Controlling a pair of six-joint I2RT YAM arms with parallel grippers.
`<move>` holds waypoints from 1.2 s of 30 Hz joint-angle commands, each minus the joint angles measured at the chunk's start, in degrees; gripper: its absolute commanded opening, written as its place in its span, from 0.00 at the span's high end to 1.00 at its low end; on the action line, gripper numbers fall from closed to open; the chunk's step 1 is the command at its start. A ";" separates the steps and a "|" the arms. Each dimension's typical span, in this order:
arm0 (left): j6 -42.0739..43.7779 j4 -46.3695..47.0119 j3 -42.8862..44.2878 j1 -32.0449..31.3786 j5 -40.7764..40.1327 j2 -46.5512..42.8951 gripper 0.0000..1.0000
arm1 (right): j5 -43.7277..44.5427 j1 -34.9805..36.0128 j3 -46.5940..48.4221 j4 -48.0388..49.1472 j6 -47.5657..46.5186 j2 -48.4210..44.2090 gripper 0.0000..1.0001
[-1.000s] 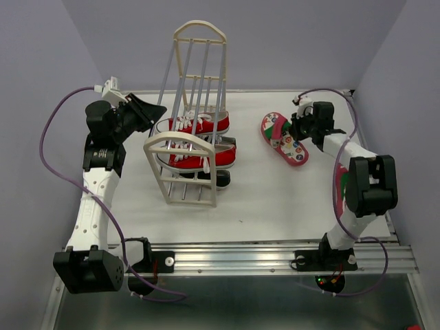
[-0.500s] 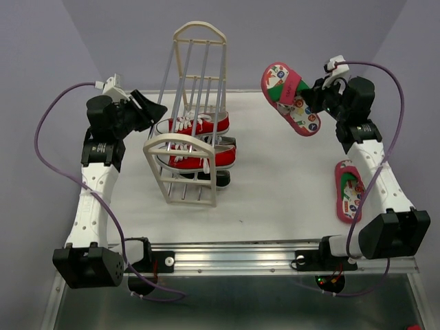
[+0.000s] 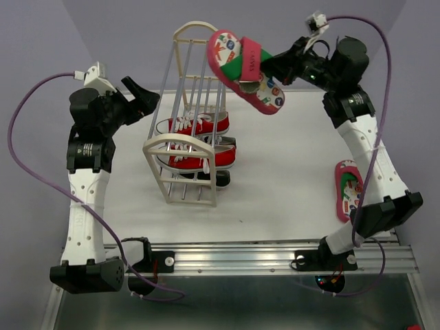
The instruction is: Place and organize the shoes onto the shoe shelf
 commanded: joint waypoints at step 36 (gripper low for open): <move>1.05 -2.77 2.17 19.02 -7.81 -10.39 0.01 | 11.41 29.78 36.18 -21.21 9.14 25.69 0.93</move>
